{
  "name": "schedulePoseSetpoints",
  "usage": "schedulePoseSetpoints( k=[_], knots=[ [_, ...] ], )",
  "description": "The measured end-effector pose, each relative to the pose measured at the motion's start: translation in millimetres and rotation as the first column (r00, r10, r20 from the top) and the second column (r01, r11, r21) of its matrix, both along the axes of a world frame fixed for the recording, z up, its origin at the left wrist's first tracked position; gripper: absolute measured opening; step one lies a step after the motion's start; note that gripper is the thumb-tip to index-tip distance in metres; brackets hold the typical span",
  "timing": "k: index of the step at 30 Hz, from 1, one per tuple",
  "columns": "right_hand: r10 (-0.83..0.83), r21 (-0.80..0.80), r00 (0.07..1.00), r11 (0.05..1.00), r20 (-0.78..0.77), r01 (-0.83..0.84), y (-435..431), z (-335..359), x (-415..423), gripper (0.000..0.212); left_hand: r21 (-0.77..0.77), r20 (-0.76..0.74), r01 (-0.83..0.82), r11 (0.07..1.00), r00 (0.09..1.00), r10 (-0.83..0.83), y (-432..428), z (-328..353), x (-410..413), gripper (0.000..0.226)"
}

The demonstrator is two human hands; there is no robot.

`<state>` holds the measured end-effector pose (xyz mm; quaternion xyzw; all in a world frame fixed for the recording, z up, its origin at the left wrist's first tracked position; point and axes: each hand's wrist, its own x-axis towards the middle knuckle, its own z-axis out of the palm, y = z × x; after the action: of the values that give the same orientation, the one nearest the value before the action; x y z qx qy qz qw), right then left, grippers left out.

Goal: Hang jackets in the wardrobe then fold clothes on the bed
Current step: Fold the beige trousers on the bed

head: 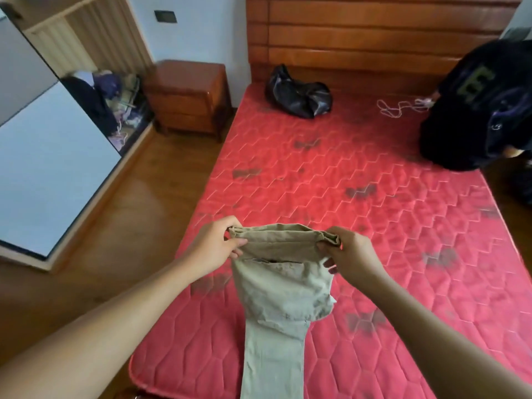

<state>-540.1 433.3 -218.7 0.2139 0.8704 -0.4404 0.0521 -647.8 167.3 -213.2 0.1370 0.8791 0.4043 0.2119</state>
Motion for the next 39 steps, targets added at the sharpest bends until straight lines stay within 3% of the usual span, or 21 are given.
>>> schedulePoseSetpoints(
  k=[4, 6, 9, 13, 17, 19, 24, 28, 31, 34, 36, 39],
  knots=[
    [-0.006, 0.06, 0.998, 0.998, -0.063, 0.01, 16.8, -41.8, -94.9, 0.013, 0.056, -0.03, -0.134, 0.989, 0.99, 0.135, 28.5, -54.0, -89.0, 0.01],
    [-0.008, 0.13, 0.989, 0.991, -0.148, 0.027, 28.7, -56.2, -150.8, 0.009, 0.065, -0.139, -0.182, 0.981, 0.972, 0.189, 49.2, -70.9, -141.0, 0.031],
    [-0.025, 0.158, 0.985, 0.986, -0.173, 0.052, 35.2, -104.9, -195.5, 0.041, 0.079, -0.166, -0.16, 0.984, 0.971, 0.171, 71.3, -115.7, -184.6, 0.073],
    [0.123, 0.267, 0.99, 0.954, 0.072, -0.138, 5.6, -237.2, -139.8, 0.052, -0.094, -0.09, -0.05, 0.994, 0.995, 0.041, 58.8, -245.8, -128.6, 0.063],
    [0.268, 0.28, 0.893, 0.882, 0.362, -0.378, -16.3, -348.5, -74.0, 0.06, -0.276, 0.0, 0.064, 0.959, 0.998, -0.067, 26.1, -368.4, -52.8, 0.058],
    [0.284, 0.334, 0.884, 0.848, 0.371, -0.412, -17.8, -386.7, -72.9, 0.063, -0.337, -0.029, 0.092, 0.937, 0.994, -0.108, 24.3, -411.9, -41.6, 0.059],
    [0.281, 0.529, 0.919, 0.754, 0.276, -0.39, -12.8, -468.9, -150.3, 0.071, -0.367, -0.383, 0.037, 0.929, 0.904, -0.188, 71.8, -500.0, -91.3, 0.06],
    [0.282, 0.606, 0.923, 0.696, 0.262, -0.384, -7.6, -536.4, -181.6, 0.074, -0.56, -0.452, -0.002, 0.829, 0.839, -0.304, 89.0, -565.5, -132.0, 0.065],
    [0.271, 0.638, 0.941, 0.693, 0.202, -0.336, -5.4, -561.7, -176.3, 0.074, -0.593, -0.492, -0.054, 0.804, 0.814, -0.308, 81.2, -587.7, -133.0, 0.067],
    [0.283, 0.623, 0.927, 0.687, 0.244, -0.374, -6.5, -555.9, -179.1, 0.074, -0.613, -0.441, -0.022, 0.79, 0.839, -0.319, 86.2, -578.0, -135.6, 0.066],
    [0.275, 0.638, 0.939, 0.689, 0.208, -0.344, -0.3, -544.6, -189.5, 0.064, -0.625, -0.409, -0.01, 0.781, 0.856, -0.316, 91.9, -562.1, -153.1, 0.057],
    [0.24, 0.703, 0.966, 0.672, 0.092, -0.234, 17.1, -534.3, -230.6, 0.049, -0.585, -0.494, -0.053, 0.809, 0.815, -0.303, 101.0, -551.0, -198.9, 0.051]
  ],
)
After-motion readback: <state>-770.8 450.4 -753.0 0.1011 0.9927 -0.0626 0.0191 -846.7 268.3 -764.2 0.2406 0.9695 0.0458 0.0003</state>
